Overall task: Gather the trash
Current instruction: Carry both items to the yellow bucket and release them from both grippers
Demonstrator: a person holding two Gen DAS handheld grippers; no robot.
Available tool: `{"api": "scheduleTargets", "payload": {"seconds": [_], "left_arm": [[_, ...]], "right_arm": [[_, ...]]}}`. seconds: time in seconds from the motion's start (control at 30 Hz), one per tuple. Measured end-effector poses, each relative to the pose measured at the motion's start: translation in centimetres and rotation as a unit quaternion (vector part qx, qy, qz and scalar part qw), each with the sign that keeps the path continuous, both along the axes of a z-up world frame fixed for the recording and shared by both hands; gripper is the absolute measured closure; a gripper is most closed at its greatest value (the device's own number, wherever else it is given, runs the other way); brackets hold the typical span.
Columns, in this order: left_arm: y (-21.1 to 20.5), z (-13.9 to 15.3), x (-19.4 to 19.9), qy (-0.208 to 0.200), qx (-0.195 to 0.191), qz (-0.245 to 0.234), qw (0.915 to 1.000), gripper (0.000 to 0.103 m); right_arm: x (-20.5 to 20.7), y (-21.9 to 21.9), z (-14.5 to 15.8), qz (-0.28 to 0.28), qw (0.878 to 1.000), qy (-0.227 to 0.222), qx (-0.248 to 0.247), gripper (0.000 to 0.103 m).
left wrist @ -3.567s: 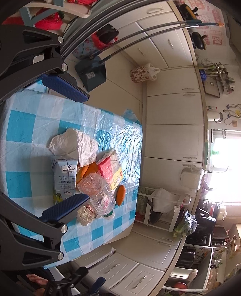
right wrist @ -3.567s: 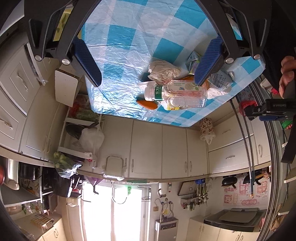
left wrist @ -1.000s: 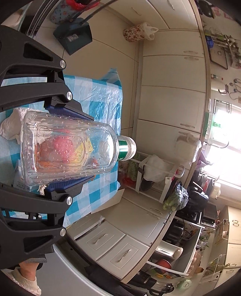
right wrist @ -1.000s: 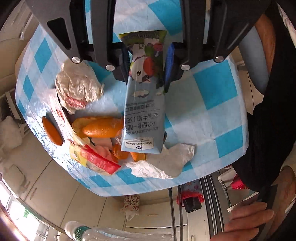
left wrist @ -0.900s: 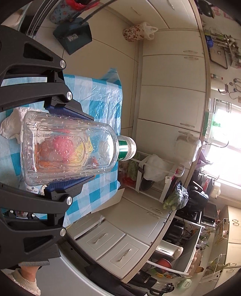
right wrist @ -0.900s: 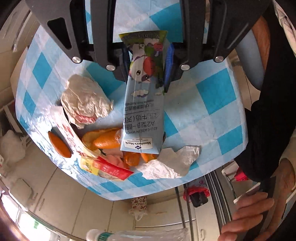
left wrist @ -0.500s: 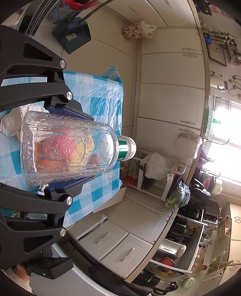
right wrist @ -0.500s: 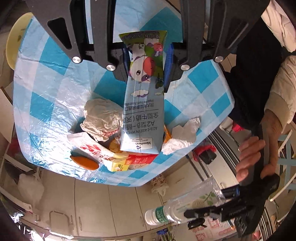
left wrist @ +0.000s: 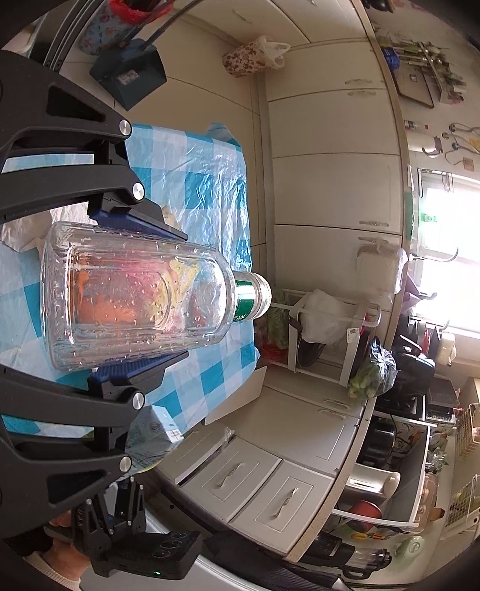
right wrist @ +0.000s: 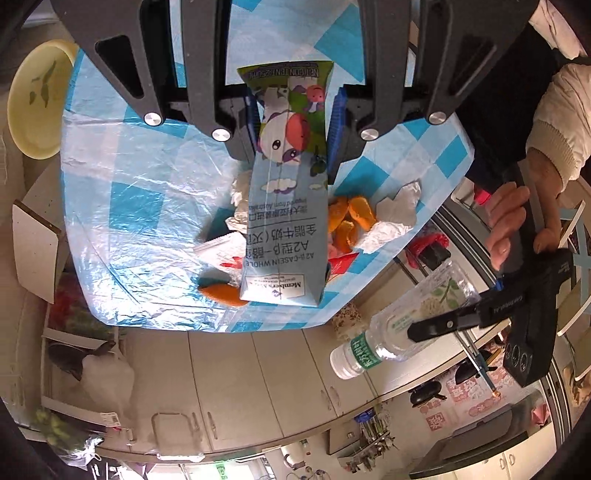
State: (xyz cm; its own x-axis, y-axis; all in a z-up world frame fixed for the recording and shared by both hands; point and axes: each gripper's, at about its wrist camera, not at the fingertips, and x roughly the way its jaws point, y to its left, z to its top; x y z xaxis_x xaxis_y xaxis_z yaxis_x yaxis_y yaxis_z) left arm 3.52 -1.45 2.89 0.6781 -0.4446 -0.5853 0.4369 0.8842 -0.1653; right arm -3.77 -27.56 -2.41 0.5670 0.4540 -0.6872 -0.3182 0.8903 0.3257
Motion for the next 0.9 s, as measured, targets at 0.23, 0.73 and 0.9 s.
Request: {"api": "scheduleTargets", "payload": {"seconds": [0.23,0.73,0.9], "left_arm": [[-2.6,-0.3,-1.2,-0.013,0.026,-0.024,0.9993,0.05],[-9.4,0.8,-3.4,-0.001,-0.018,-0.075,0.997,0.05],[-14.1,0.2,-4.0,0.012,-0.026,-0.103,0.9943,0.05]], "right_arm": [[0.6,-4.2,0.0,-0.071,0.997,0.006,0.022,0.072],[2.9,-22.2,-4.8,-0.293,0.947,0.129,0.023,0.072],[3.1,-27.9,-8.9,-0.346,0.917,0.198,0.033,0.072]]}}
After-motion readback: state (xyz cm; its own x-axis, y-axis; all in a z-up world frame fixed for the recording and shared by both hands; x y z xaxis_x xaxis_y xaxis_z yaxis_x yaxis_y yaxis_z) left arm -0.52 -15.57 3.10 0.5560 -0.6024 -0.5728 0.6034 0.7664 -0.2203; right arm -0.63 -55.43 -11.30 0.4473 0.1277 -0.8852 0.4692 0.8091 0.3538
